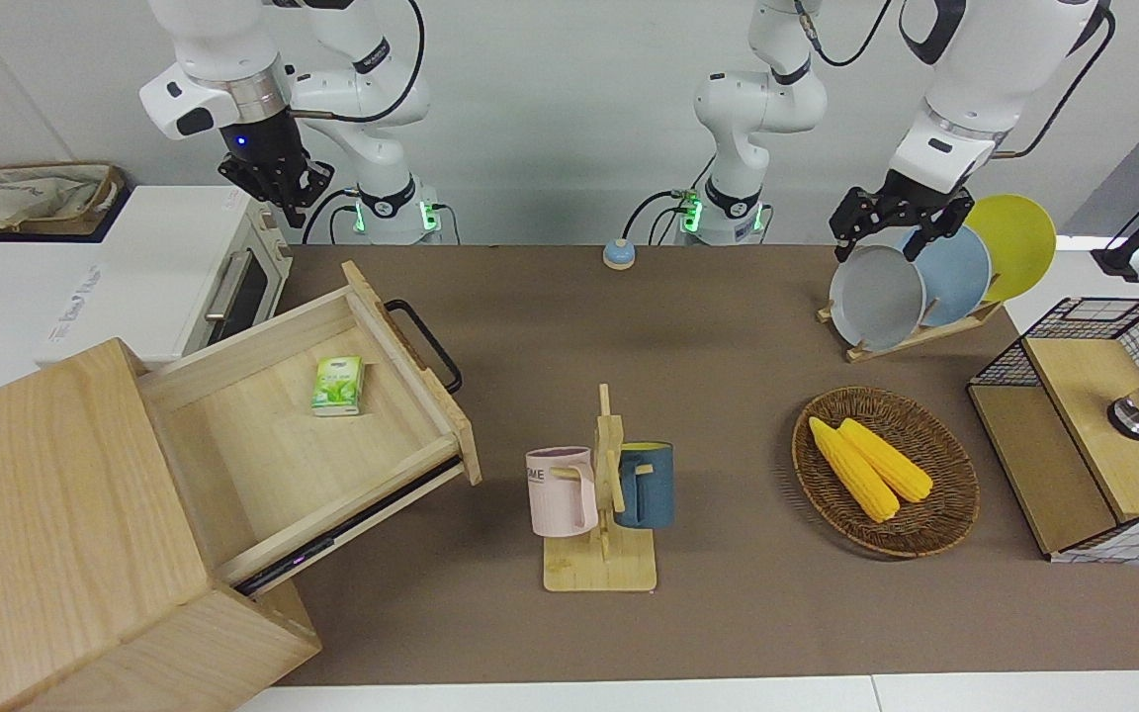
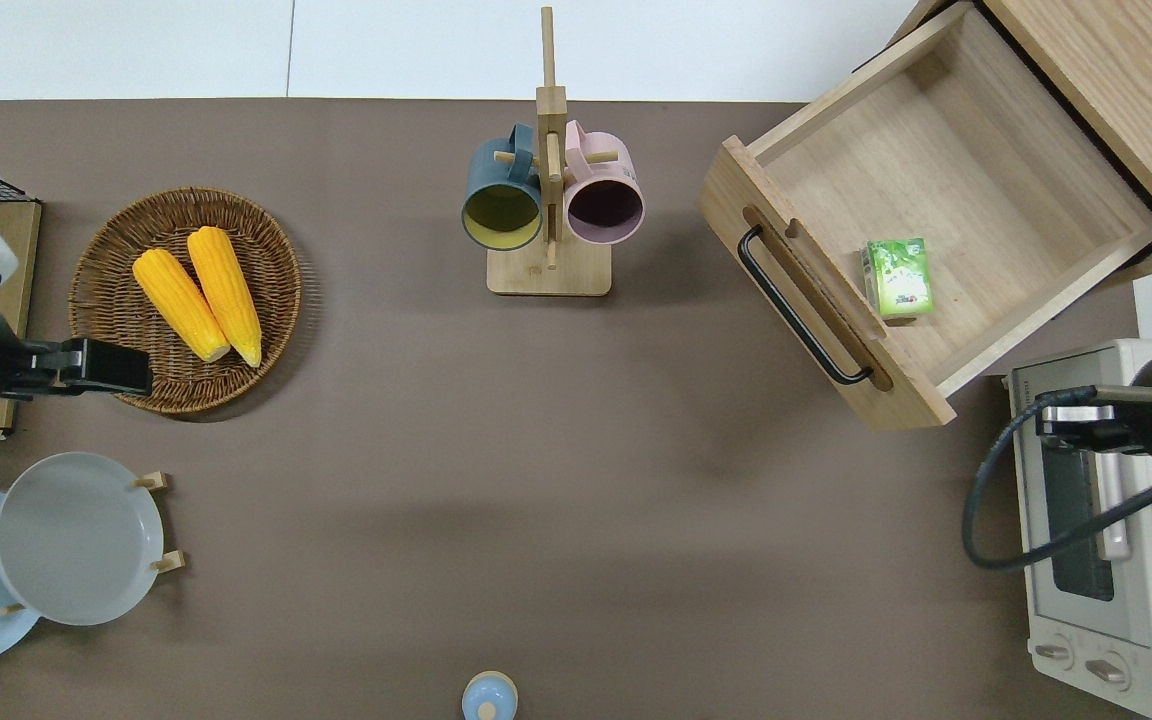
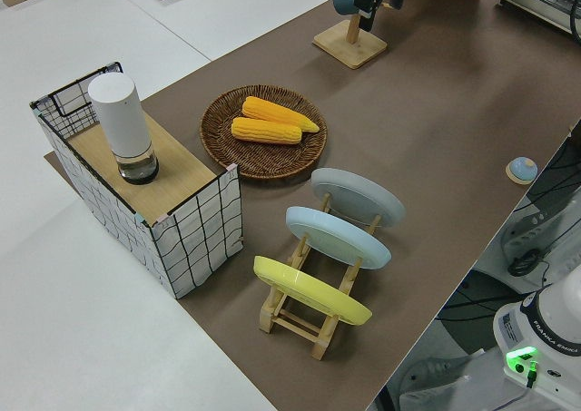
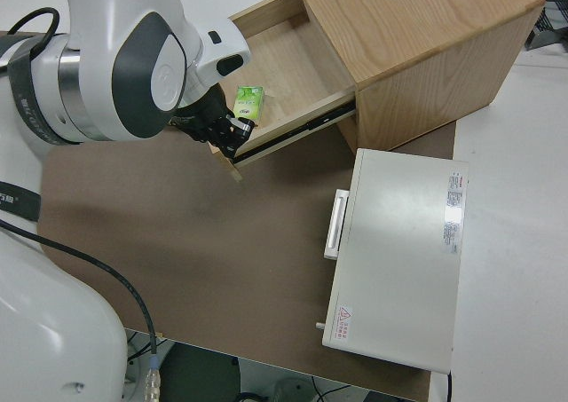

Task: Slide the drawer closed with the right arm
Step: 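Move the right gripper up to the front edge of the open drawer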

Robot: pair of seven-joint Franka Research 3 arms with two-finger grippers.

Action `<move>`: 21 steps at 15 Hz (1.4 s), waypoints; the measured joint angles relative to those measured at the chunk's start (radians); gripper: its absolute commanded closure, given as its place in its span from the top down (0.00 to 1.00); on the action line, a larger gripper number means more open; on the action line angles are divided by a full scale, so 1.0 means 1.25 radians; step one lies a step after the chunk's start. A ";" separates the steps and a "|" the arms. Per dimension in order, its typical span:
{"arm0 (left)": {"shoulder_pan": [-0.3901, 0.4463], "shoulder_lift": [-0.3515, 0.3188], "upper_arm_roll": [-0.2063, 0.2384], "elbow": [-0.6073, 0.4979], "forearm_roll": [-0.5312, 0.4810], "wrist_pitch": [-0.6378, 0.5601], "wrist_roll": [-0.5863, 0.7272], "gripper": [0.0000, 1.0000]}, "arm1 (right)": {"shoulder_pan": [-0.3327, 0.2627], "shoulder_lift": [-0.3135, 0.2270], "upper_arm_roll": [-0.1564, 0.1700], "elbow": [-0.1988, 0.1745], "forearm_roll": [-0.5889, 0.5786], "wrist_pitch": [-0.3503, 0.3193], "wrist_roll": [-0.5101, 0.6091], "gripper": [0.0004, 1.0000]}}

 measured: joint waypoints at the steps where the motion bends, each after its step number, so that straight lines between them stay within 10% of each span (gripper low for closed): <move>1: 0.000 0.000 0.000 0.000 0.000 0.000 0.000 1.00 | 0.001 0.000 0.000 0.000 0.001 0.000 0.017 0.00; 12: 0.000 0.000 0.000 0.000 0.000 0.000 0.000 1.00 | 0.061 0.026 0.038 -0.001 0.068 0.021 0.478 0.00; 21: 0.000 0.000 0.000 0.000 0.000 0.000 0.000 1.00 | 0.146 0.084 0.055 -0.006 0.071 0.096 0.692 0.00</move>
